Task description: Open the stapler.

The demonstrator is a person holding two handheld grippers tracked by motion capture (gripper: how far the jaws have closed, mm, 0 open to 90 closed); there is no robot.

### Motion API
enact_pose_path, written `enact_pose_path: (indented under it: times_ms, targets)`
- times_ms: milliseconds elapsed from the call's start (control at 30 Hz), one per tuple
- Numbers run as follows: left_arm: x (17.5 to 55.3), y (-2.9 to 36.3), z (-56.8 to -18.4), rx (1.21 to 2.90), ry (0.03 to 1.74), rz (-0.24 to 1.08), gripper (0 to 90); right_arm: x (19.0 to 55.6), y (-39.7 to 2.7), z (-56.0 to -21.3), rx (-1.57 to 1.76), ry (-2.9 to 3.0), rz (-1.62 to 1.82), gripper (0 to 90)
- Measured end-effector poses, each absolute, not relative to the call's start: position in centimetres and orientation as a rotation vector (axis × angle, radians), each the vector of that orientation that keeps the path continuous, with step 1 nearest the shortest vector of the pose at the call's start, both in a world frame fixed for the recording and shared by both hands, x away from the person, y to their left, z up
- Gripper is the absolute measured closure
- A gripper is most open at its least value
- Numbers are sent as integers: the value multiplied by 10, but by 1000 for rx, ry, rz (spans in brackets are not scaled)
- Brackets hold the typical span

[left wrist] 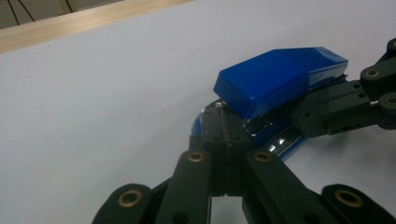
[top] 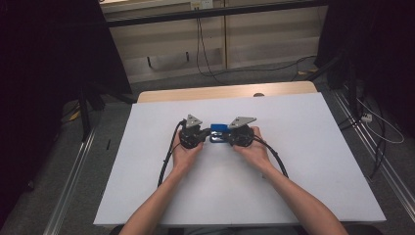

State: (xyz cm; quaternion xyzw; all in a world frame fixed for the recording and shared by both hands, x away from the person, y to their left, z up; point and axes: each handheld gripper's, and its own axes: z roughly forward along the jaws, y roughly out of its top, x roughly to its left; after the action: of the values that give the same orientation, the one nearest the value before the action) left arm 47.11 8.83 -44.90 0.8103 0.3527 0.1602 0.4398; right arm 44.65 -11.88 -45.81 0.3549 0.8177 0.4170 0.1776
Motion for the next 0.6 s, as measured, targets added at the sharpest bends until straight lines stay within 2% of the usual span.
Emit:
enact_pose_path:
  times_ms: [600]
  targets:
    - [472, 89, -450, 2007, 867, 396, 900, 446, -119, -458, 1004, 2312, 1179, 900]
